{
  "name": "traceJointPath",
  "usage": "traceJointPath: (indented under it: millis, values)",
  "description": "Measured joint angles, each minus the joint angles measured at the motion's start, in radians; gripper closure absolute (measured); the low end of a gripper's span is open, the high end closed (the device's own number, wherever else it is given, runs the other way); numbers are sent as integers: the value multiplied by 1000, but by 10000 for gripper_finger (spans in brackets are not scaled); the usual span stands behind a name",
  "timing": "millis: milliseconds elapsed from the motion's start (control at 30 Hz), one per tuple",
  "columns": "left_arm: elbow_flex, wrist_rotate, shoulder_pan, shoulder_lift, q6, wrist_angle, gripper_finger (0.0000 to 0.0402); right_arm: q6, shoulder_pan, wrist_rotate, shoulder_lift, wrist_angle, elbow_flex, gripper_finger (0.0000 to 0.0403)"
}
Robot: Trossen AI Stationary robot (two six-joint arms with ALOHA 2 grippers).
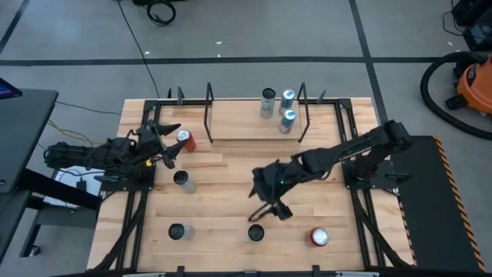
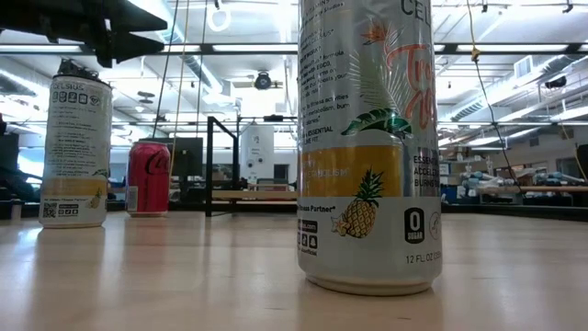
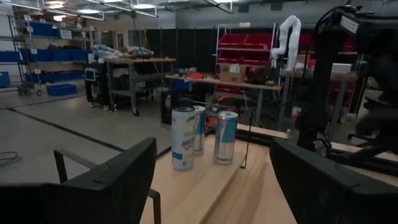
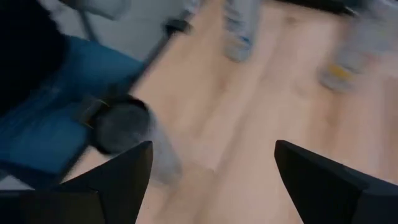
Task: Place canned beverage on shelf
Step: Put the bottom center black soda can on the shelf aligned with the other black soda can
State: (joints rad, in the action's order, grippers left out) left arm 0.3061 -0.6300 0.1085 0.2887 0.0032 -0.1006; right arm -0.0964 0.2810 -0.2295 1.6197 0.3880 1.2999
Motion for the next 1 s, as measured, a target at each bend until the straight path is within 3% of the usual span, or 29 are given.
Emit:
traceJointPath:
  millis: [200,1000]
  values:
    - [0,-1,0,10,-21,1,86,-13,46,-85,47,-45,0,58]
    - [0,0,0,25,-18,-20,86,-80,112,-79,151,-115,-3,58]
